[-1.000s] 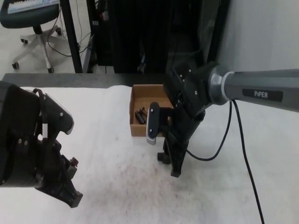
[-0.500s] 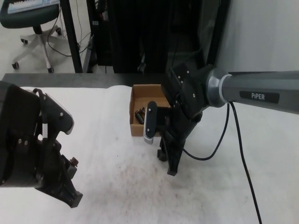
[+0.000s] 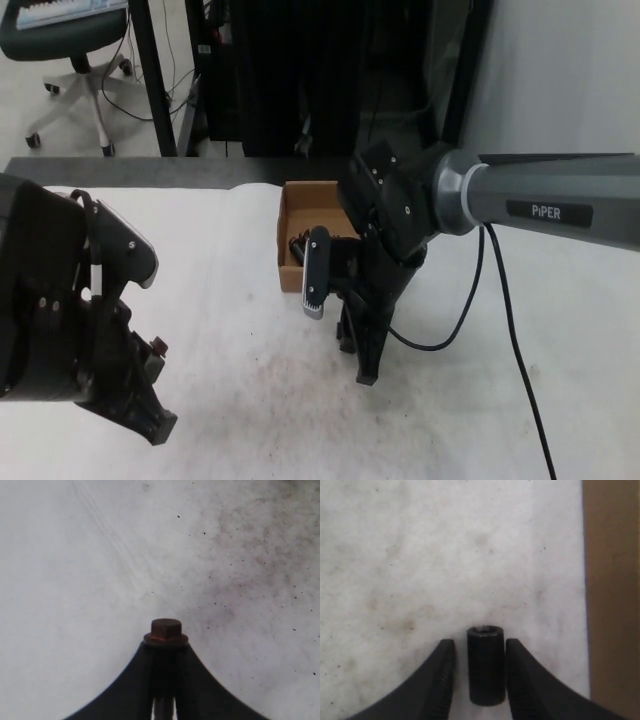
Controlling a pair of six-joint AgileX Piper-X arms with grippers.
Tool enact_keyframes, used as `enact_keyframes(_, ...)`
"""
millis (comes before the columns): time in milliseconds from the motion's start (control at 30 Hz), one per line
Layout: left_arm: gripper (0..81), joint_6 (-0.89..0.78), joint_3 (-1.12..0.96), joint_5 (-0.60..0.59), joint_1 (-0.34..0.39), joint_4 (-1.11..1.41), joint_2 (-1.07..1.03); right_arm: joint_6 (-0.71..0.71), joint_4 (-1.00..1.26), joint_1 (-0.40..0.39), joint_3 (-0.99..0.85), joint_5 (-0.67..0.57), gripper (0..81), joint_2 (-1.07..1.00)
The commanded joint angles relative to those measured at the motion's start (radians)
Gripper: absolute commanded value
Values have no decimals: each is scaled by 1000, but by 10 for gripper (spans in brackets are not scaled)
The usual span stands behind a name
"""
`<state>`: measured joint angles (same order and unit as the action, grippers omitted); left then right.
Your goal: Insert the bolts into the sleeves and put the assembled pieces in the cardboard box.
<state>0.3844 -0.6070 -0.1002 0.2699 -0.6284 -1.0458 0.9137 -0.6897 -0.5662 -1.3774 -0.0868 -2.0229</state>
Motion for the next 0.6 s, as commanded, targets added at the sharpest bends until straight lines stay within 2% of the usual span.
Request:
enact_keyframes(0, 2, 5, -1, 10, 3, 15, 13, 0, -24, 1, -6, 10, 336, -1)
enact_keyframes(400, 2, 5, -1, 10, 3, 12, 13, 0, -22, 1, -6, 10, 293, -1)
enact_keyframes(467, 2, 5, -1, 10, 3, 12, 13, 0, -19, 1, -3, 10, 230, -1)
enact_keyframes(567, 2, 5, -1, 10, 3, 12, 13, 0, -18, -3, 0, 10, 24, -1)
